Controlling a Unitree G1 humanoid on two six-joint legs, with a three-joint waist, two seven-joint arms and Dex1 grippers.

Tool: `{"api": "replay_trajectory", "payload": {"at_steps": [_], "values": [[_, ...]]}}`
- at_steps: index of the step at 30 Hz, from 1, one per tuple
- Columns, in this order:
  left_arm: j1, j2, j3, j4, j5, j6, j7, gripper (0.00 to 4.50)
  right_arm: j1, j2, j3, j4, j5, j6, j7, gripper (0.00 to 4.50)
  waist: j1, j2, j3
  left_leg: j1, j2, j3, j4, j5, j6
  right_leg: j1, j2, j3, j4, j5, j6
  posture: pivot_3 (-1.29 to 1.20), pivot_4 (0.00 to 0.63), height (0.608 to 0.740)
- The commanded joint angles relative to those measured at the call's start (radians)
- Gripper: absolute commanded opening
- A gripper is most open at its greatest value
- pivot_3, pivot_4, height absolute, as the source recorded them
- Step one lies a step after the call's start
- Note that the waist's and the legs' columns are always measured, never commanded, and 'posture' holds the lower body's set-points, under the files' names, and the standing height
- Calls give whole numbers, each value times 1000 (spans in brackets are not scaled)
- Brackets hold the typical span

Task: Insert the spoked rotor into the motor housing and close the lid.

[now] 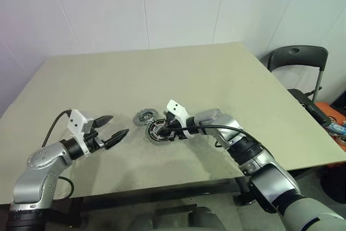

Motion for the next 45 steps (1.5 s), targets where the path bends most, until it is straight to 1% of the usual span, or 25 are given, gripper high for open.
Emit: {"api": "replay_trajectory", "payload": {"at_steps": [1,5,8,12,13,15,17,23,26,27,32,35,40,43,45], "values": [[-6,3,14,-39,-1,-24,7,4500,-28,11,-7,46,-50,-4,-4,16,0,0,0,1,0,0,0,0,0,1,0,0,0,0,0,0,0,740],[-9,4,11,-37,-1,-28,8,4500,-63,-2,-36,5,-37,-27,68,16,1,0,0,1,0,0,2,0,0,2,0,0,1,0,-1,0,0,740],[-17,5,6,-32,1,-30,8,4500,-114,-34,-43,14,-63,-101,130,16,1,0,0,-1,0,0,2,0,0,0,0,0,1,0,0,0,0,740],[-27,4,-1,-26,3,-32,5,4500,-179,-84,4,44,-129,-244,239,16,1,0,0,-3,-1,0,0,0,0,-2,-1,0,0,0,0,0,0,740],[-29,4,-3,-25,3,-33,4,4500,-191,-93,18,53,-152,-284,262,183,1,0,0,-3,0,0,-1,0,0,-2,-1,0,0,0,0,0,0,740],[-31,3,-6,-22,4,-33,3,4500,-218,-105,45,77,-195,-366,314,588,-1,0,0,-2,0,0,-1,0,0,-3,-1,0,0,0,0,0,0,740],[-31,2,-10,-21,3,-32,2,4500,-242,-115,70,99,-234,-458,373,1188,-1,0,0,-2,0,0,-1,0,0,-3,0,0,0,0,0,0,0,740],[-17,-2,-17,-34,4,-38,7,4500,-314,-129,124,206,-355,-790,485,3269,0,0,0,-2,0,0,-1,0,0,-2,0,0,0,0,0,0,0,740],[-4,-4,-14,-43,3,-40,12,4500,-335,-116,129,261,-388,-881,525,4248,0,0,0,-2,0,0,-1,0,0,-2,-1,0,0,0,0,0,0,740],[3,-5,-13,-48,2,-42,14,4500,-341,-113,133,275,-400,-915,540,4485,0,0,0,-2,0,0,-1,0,0,-2,-1,0,0,0,0,0,0,740],[23,-12,-9,-68,1,-42,30,4500,-360,-114,173,327,-476,-1083,599,4485,0,0,0,-2,0,0,-1,0,0,-2,-1,0,0,0,0,0,0,740],[31,-16,-8,-76,1,-43,36,4500,-385,-104,201,392,-564,-1216,530,4485,0,0,0,-1,0,-1,-1,0,0,-2,-1,0,1,0,0,0,0,740],[42,-19,-8,-89,-2,-45,47,4500,-418,-67,220,491,-648,-1359,458,4485,0,0,0,-1,0,0,-1,0,0,-2,-1,0,1,0,0,0,0,740],[44,-20,-6,-89,-2,-47,50,4500,-419,-53,224,516,-664,-1401,460,4485,0,0,0,-1,0,-1,-1,0,0,-2,-1,0,1,0,-1,0,0,740],[47,-21,-5,-91,-3,-47,52,4500,-407,-52,221,510,-655,-1420,488,4485,1,0,0,-1,0,-1,-1,0,0,-2,-1,0,1,0,-1,0,0,740]]}}
